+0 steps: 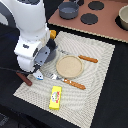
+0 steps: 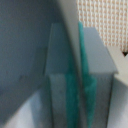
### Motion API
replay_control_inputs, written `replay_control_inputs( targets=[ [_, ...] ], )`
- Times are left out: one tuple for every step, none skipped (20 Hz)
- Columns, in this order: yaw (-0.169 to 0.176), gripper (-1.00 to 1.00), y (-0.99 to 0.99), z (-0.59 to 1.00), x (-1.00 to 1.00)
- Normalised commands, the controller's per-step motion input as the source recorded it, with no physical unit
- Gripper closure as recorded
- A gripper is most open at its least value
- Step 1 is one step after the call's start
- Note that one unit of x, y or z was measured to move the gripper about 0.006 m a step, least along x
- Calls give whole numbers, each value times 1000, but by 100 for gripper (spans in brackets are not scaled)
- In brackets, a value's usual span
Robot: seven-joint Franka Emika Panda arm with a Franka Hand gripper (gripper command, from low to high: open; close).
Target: Interact with the objects in diverse but meaningful ways.
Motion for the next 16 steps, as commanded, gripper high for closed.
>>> replay_control_inputs(
  targets=[
    [4, 100, 246, 1000, 0],
    [3, 100, 314, 1000, 40],
    [9, 100, 346, 1000, 20],
    [12, 100, 357, 1000, 0],
    [9, 100, 423, 1000, 11],
    [10, 100, 511, 1000, 51],
    [6, 100, 606, 1000, 106],
    [1, 100, 694, 1000, 163],
    [0, 100, 791, 1000, 231],
    [0, 100, 843, 926, 257],
    [0, 100, 874, 823, 274],
    [0, 100, 874, 806, 263],
    [0, 100, 880, 803, 254],
    [0, 100, 889, 786, 240],
    [0, 100, 894, 749, 214],
    [0, 100, 894, 703, 211]
  ],
)
